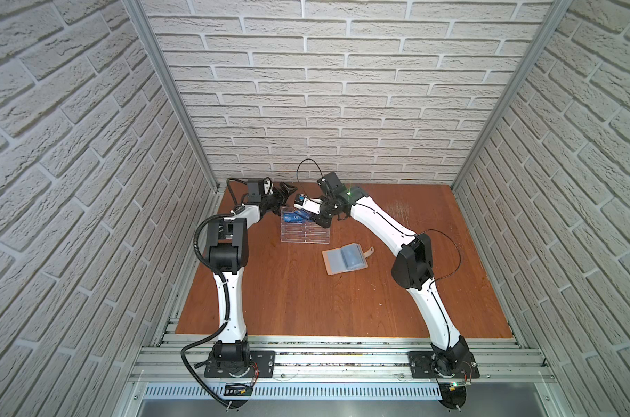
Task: Take the credit cards out of the card holder
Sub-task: Move the storage box to the top-center of the table.
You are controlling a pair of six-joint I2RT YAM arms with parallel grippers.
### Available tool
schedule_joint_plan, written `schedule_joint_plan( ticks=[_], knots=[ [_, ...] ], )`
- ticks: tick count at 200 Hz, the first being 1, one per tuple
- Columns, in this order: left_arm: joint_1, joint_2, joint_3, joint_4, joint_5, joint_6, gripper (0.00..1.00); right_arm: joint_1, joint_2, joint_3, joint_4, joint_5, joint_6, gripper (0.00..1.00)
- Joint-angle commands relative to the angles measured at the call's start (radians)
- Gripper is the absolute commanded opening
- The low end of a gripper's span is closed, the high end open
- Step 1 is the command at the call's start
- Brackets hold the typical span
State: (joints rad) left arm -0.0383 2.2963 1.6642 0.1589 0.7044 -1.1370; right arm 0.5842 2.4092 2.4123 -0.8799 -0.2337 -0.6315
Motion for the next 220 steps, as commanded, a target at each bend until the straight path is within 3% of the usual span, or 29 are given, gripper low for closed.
schedule_joint_plan(
  ticks=[1,147,220],
  knots=[
    [-0.011,-0.003,-0.029,0.043,0.009,-0.003,0.98,-0.008,-0.059,-0.002,0.013,-0.017,0.005,0.05],
    [-0.113,-0.123,-0.243,0.238,-0.014,-0.170,0.98,-0.024,-0.165,-0.149,-0.074,0.091,-0.116,0.05],
    [-0.139,-0.098,-0.188,0.247,0.001,-0.206,0.98,-0.023,-0.156,-0.111,-0.126,0.133,-0.157,0.05]
  ],
)
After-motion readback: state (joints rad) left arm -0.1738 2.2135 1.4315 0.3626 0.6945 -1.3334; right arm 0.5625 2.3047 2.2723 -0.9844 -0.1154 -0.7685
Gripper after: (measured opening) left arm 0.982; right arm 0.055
